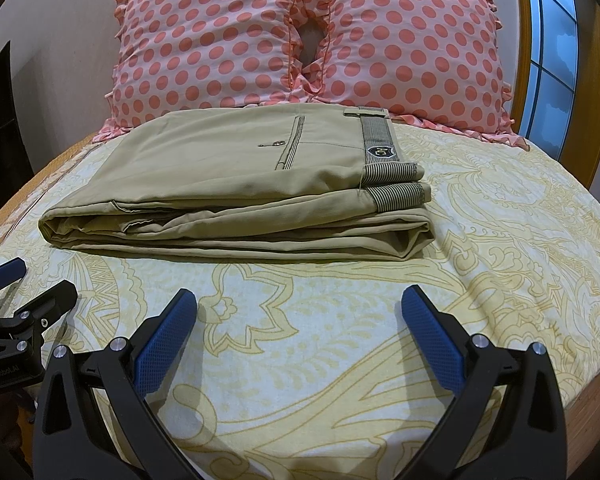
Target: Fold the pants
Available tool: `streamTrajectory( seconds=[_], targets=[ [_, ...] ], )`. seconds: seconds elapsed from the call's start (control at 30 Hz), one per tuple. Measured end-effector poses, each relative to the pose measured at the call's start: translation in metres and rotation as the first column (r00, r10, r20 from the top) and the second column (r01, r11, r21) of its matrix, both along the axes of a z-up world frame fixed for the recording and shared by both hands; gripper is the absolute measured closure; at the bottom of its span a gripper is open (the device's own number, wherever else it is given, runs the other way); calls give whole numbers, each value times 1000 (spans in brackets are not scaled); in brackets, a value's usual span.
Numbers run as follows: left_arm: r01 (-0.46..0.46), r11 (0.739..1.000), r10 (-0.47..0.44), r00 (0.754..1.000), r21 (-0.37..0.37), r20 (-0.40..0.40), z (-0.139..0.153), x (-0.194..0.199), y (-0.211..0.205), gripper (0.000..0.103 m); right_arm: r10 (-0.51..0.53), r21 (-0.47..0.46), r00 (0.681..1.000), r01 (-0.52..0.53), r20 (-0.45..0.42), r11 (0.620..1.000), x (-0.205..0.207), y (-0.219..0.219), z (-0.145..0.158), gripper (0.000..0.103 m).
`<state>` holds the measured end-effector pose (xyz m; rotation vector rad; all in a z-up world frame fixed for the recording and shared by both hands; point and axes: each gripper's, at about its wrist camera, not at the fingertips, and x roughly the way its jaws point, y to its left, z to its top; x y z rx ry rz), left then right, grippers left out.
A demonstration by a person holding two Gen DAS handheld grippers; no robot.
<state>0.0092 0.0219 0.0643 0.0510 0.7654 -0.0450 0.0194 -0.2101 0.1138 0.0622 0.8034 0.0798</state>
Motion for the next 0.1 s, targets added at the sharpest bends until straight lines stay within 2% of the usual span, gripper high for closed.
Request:
streamTrajectory(
  seconds=[0.1],
  targets=[
    [-1, 1000, 1, 1000, 0, -1, 0, 0, 0, 2, 0, 0, 1000, 0, 0, 1000, -1, 0, 0, 1]
  ],
)
